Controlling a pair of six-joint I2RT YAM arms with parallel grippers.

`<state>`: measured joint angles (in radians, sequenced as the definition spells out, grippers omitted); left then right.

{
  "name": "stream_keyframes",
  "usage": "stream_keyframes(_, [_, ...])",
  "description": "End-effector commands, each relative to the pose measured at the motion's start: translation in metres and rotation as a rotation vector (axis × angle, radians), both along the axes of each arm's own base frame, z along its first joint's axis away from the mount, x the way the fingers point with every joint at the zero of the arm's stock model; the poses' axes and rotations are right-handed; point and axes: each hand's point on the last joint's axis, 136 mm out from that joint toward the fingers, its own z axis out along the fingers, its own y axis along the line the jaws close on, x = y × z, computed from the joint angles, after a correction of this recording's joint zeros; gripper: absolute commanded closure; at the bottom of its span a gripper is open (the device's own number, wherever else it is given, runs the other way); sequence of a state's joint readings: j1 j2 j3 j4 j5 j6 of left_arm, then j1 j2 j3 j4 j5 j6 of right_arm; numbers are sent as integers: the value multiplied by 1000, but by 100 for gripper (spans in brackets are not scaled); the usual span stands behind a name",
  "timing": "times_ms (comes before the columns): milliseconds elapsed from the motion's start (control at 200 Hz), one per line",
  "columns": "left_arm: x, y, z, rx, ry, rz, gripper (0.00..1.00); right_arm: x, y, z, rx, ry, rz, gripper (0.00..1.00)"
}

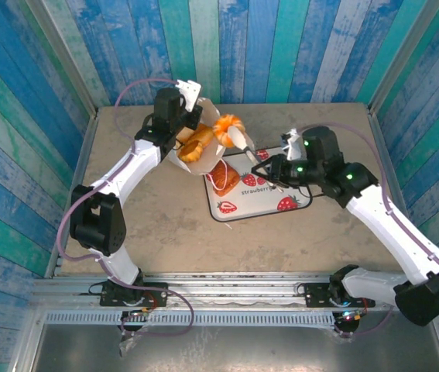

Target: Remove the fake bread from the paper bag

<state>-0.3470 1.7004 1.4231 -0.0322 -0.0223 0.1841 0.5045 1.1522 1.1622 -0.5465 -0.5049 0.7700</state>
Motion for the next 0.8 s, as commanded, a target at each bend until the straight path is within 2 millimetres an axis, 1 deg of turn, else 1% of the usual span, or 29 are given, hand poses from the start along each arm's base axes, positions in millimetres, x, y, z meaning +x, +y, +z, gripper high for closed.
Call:
stream_keyframes(0, [3,3,12,20,-30,16,100,-5,-19,15,27,-52,-13,100])
stream_keyframes(90, [4,3,13,27,-34,17,100,-5,-35,17,25,-58,-52,99])
stream_keyframes(160, [4,3,12,31,-34,11,100,-5,-45,12,13,-47,-78,99])
stream_keyframes(235, [4,3,13,35,-39,8,100,-2,-52,0,2,-19,-101,99])
stream_keyframes(431, [1,4,11,53,-49,2,100,7,-61,-44,-36,87,-109,99])
stream_keyframes(626, [-3,1,11,69,-60,-23,100,19,-62,-72,-31,142,-92,99])
stream_keyframes(726, [-7,0,15,60,-74,-39,100,21,-66,-89,-45,184,-114,99])
stream_keyframes(796, [-8,0,16,58,-78,-43,100,22,-70,-97,-51,199,-131,99])
